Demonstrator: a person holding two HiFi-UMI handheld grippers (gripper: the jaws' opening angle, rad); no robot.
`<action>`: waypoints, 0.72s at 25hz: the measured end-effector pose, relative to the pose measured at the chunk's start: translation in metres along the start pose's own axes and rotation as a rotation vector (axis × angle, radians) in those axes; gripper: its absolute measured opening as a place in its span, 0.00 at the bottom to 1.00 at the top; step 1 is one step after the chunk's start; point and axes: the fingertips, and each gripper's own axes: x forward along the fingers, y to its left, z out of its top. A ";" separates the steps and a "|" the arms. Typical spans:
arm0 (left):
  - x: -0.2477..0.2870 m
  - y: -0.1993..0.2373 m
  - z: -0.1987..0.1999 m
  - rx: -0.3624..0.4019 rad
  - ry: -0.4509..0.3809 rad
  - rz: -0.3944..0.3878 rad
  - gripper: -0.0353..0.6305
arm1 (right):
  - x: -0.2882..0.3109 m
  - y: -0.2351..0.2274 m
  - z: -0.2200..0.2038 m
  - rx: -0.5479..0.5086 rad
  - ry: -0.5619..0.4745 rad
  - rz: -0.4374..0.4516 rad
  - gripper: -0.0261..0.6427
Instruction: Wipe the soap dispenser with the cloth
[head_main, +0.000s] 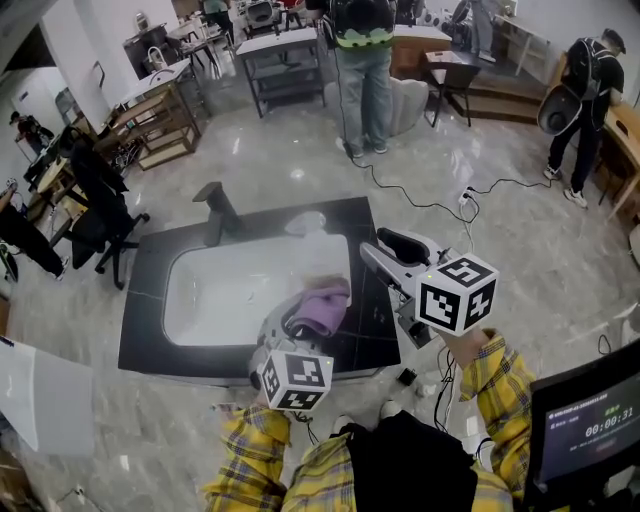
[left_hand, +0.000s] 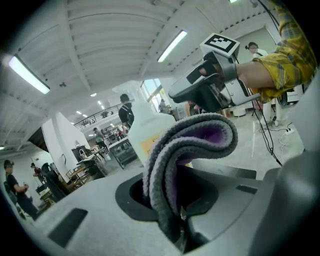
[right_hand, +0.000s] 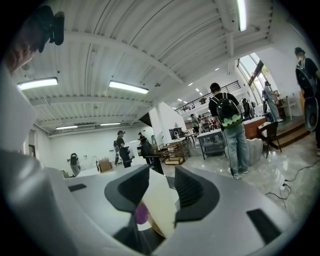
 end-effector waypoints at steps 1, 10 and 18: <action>0.002 -0.001 -0.004 -0.005 0.006 -0.005 0.16 | 0.001 0.000 -0.001 0.001 0.002 -0.001 0.26; 0.022 -0.017 -0.035 -0.041 0.072 -0.075 0.16 | 0.002 0.003 -0.006 -0.006 0.015 0.008 0.26; 0.038 -0.032 -0.058 -0.058 0.154 -0.131 0.16 | 0.001 -0.005 -0.012 0.012 0.024 -0.002 0.26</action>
